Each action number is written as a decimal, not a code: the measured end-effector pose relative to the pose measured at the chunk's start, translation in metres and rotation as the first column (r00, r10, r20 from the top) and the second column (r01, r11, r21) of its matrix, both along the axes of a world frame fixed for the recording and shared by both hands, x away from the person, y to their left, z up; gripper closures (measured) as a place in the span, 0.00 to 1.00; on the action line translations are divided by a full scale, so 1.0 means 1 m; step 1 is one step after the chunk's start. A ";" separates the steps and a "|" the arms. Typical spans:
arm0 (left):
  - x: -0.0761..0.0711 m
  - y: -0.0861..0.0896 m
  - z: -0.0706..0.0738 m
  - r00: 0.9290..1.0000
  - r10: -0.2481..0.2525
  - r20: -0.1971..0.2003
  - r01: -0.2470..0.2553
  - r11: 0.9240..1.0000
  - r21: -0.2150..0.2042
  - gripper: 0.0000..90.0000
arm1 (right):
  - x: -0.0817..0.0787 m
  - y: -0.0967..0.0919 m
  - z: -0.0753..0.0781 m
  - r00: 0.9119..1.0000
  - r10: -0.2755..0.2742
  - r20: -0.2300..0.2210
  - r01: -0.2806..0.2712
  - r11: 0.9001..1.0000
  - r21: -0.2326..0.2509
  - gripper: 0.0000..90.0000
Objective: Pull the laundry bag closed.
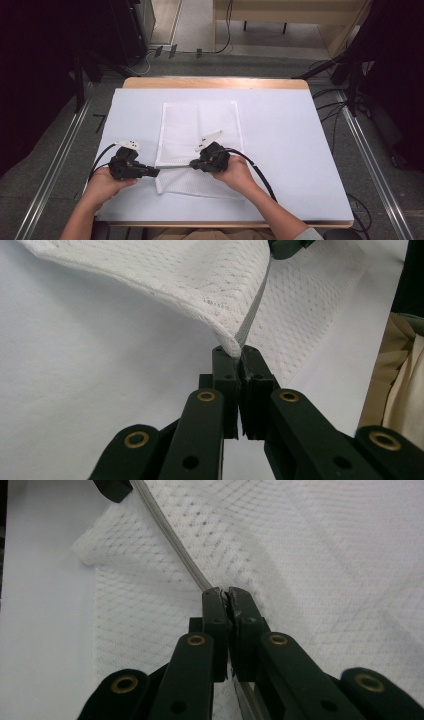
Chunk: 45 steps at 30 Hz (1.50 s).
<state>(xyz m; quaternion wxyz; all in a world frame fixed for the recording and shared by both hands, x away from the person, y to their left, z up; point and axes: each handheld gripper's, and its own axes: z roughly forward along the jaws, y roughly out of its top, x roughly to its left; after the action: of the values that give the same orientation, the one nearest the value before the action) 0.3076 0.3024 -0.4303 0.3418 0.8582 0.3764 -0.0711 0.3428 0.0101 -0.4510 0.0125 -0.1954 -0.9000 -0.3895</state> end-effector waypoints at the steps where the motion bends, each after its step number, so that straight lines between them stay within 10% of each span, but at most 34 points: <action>1: 0.000 0.000 0.000 1.000 -0.002 -0.003 0.002 1.000 -0.001 0.98 | 0.000 -0.001 -0.001 1.000 0.000 0.002 0.000 1.000 0.000 0.98; 24: 0.000 0.001 -0.001 1.000 -0.011 -0.011 0.011 1.000 -0.010 0.98 | -0.001 -0.017 0.006 1.000 0.013 0.006 -0.012 0.997 -0.075 0.98; 45: 0.000 0.003 -0.001 1.000 -0.010 -0.022 0.010 1.000 -0.019 0.98 | -0.001 -0.043 0.005 0.999 -0.048 -0.006 0.048 0.998 -0.039 0.98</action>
<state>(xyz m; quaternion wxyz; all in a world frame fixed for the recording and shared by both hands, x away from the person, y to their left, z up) 0.3071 0.3058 -0.4315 0.3454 0.8560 0.3751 -0.0856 0.3422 -0.0325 -0.4456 0.0024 -0.2187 -0.9023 -0.3716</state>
